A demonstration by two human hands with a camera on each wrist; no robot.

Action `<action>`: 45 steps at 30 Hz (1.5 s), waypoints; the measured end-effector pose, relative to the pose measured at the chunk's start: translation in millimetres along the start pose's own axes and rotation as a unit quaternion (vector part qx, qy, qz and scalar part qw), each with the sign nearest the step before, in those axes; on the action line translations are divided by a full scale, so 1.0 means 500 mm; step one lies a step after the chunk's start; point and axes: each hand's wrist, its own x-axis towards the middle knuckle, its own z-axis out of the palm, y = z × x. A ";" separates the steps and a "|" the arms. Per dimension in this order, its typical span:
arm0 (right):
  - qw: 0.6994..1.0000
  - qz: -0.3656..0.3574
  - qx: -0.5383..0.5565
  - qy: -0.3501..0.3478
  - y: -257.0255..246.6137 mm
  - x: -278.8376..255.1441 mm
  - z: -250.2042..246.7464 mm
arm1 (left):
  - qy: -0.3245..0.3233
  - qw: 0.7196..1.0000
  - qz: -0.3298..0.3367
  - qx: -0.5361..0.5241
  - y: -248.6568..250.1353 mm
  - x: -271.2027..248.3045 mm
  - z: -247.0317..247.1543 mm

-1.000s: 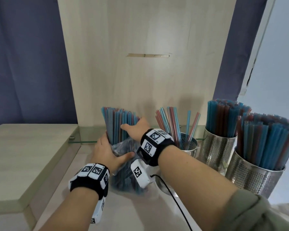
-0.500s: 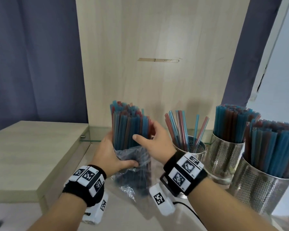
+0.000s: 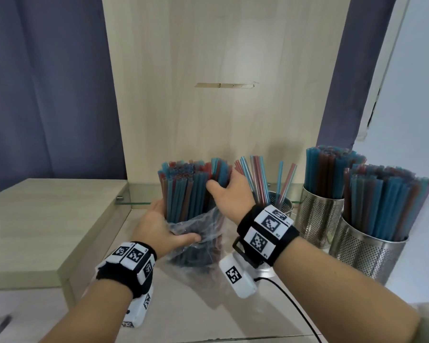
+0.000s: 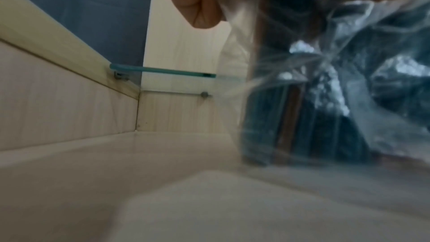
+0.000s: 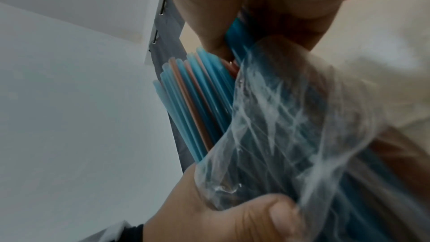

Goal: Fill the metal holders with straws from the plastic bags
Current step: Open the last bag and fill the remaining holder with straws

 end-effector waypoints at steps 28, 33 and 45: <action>0.938 -0.159 0.253 0.177 -0.253 0.095 -0.232 | -0.035 0.993 -0.051 0.103 0.013 0.006 0.008; 0.930 -0.212 0.214 0.209 -0.258 0.091 -0.292 | -0.034 0.993 -0.050 0.099 0.013 0.007 0.009; 0.989 -0.030 -0.086 0.115 -0.017 0.088 -0.190 | -0.039 0.993 -0.057 0.099 0.012 0.007 0.010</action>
